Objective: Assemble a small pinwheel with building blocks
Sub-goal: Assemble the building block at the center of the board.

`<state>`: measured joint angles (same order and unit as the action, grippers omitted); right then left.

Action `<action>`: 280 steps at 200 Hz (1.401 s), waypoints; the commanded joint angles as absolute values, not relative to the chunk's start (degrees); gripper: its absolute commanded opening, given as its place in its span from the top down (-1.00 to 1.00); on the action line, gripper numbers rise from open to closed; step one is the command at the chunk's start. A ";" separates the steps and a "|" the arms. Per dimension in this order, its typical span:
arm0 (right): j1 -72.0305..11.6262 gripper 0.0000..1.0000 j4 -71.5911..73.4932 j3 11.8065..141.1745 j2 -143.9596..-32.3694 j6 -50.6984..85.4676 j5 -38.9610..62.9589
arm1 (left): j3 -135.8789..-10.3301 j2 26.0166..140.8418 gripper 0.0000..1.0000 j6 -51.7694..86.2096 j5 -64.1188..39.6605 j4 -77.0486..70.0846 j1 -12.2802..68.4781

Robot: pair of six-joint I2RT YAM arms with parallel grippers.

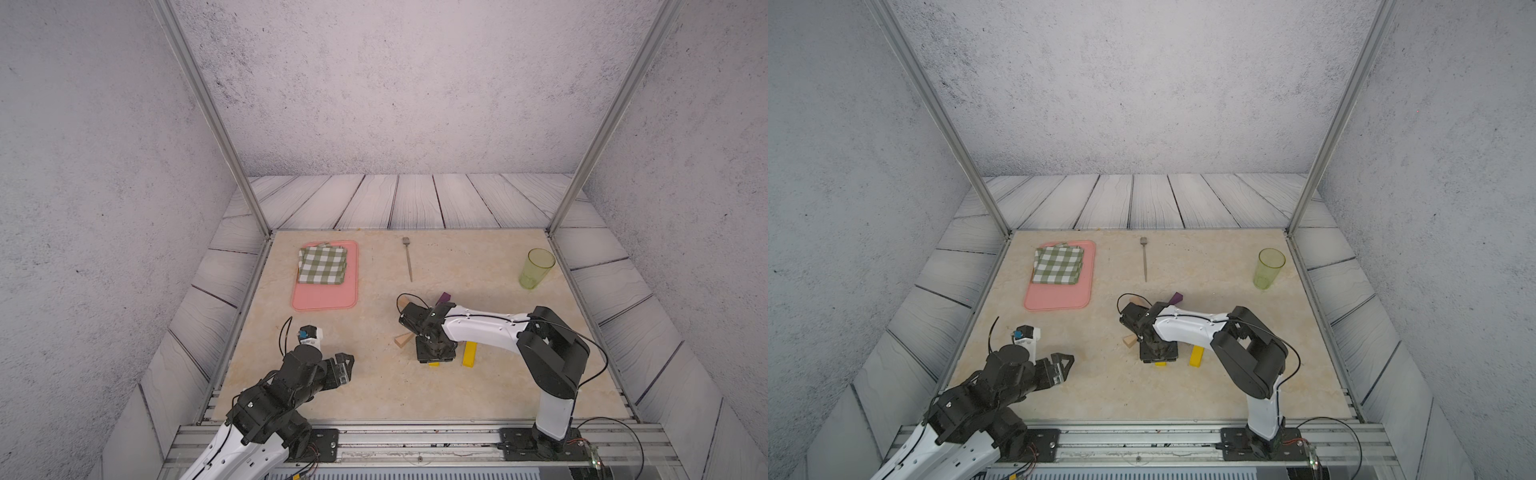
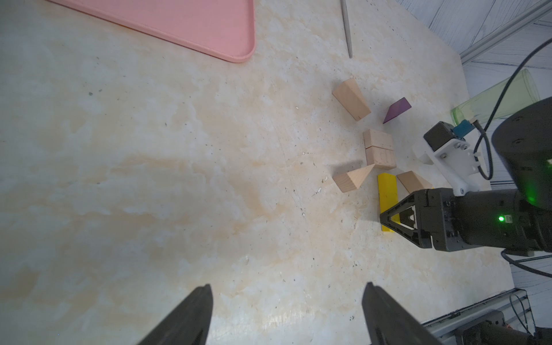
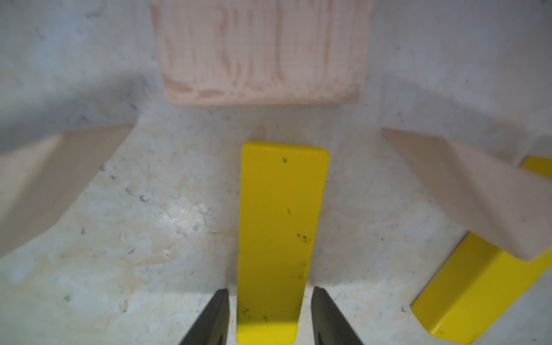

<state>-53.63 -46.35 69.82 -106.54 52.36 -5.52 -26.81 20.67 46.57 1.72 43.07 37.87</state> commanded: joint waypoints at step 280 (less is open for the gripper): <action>-49.66 0.33 -46.76 73.30 -111.20 49.12 -5.20 | -26.19 20.27 -0.70 47.02 1.93 42.71 37.53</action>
<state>-49.84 -45.80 72.71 -109.06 48.27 -4.67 -26.81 20.67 46.81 1.74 43.09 37.87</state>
